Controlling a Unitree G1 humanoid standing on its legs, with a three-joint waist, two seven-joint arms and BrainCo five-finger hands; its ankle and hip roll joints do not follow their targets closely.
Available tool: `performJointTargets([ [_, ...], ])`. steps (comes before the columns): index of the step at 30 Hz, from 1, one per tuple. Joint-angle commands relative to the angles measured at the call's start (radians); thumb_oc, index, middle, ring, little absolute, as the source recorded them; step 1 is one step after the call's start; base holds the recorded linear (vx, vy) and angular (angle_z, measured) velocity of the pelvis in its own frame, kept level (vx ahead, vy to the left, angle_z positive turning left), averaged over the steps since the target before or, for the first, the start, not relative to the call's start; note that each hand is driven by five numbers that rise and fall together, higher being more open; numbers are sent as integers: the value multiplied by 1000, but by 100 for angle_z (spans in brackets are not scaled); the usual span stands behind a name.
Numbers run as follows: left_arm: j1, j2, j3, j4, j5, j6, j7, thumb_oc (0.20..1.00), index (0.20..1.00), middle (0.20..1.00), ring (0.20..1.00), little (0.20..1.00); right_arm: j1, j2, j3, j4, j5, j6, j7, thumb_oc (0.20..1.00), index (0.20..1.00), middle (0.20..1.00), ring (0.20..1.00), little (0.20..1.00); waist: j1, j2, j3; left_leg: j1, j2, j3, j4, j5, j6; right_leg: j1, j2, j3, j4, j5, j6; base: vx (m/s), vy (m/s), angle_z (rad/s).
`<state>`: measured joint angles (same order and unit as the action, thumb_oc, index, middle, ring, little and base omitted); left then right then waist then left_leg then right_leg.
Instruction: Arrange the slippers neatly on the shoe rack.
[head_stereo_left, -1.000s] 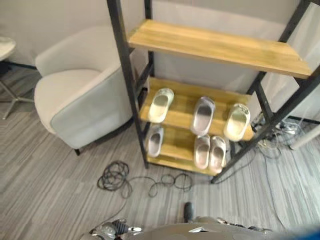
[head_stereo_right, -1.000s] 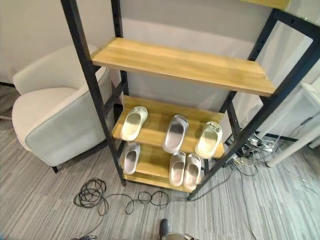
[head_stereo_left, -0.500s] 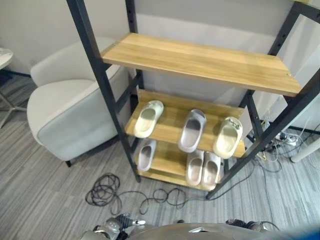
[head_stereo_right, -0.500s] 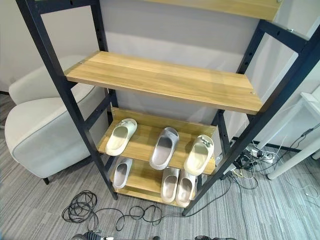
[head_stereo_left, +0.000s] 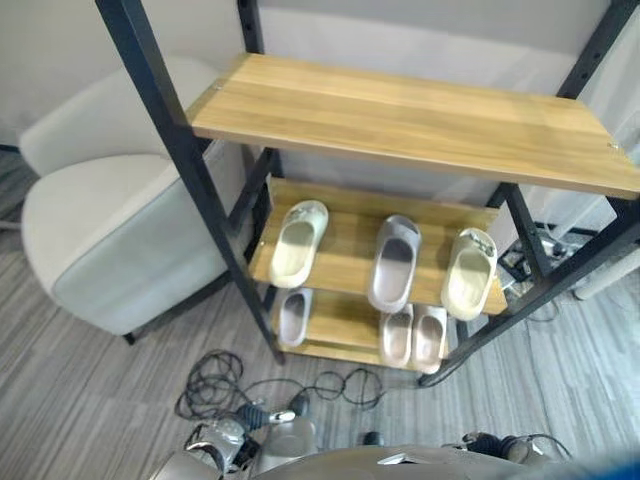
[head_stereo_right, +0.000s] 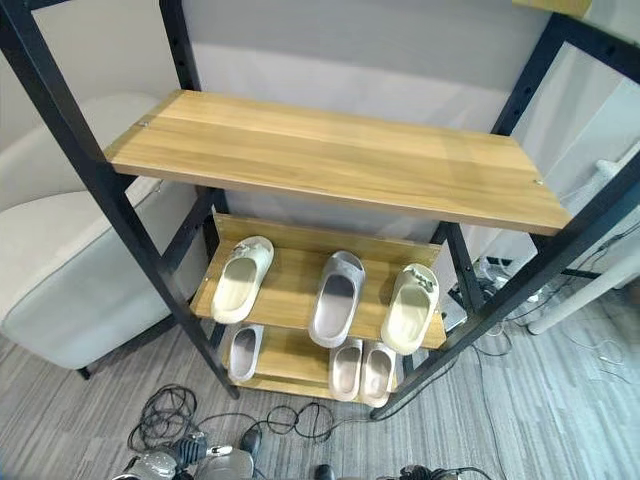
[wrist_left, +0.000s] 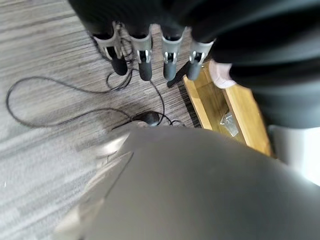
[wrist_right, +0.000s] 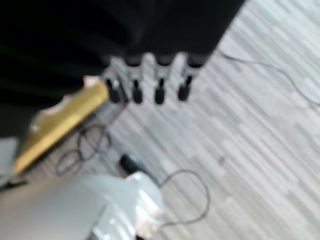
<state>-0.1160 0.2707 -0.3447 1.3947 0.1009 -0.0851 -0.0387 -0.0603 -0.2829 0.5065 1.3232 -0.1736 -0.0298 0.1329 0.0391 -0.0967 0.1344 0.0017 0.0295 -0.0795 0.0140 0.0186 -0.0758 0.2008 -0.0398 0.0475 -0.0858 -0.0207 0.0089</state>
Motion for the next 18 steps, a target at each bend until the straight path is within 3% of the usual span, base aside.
performJointTargets([
  [1,9,-16,-54,38,33,4,-9,1000,1000,1000,1000,1000,-13,-20,10,-34,-20,-24,-5,1000,1000,1000,1000,1000,3,40,-53,-78,41,-14,44,57,1,-10,15,24,105,-86,49,82,143,-6],
  [7,-12,-18,-67,18,39,1,-5,1000,1000,1000,1000,1000,-47,-13,33,-77,-34,-36,-18,1000,1000,1000,1000,1000,-9,32,-83,-36,25,29,11,26,26,-25,-20,46,87,-62,81,47,126,-15],
  [18,-12,-46,-101,-2,76,-5,-18,1000,1000,1000,1000,1000,-47,20,88,-112,-83,-45,-1,1000,1000,1000,1000,1000,-26,30,-109,31,-4,65,-83,22,51,-45,-37,59,79,-44,107,24,66,-7],
])
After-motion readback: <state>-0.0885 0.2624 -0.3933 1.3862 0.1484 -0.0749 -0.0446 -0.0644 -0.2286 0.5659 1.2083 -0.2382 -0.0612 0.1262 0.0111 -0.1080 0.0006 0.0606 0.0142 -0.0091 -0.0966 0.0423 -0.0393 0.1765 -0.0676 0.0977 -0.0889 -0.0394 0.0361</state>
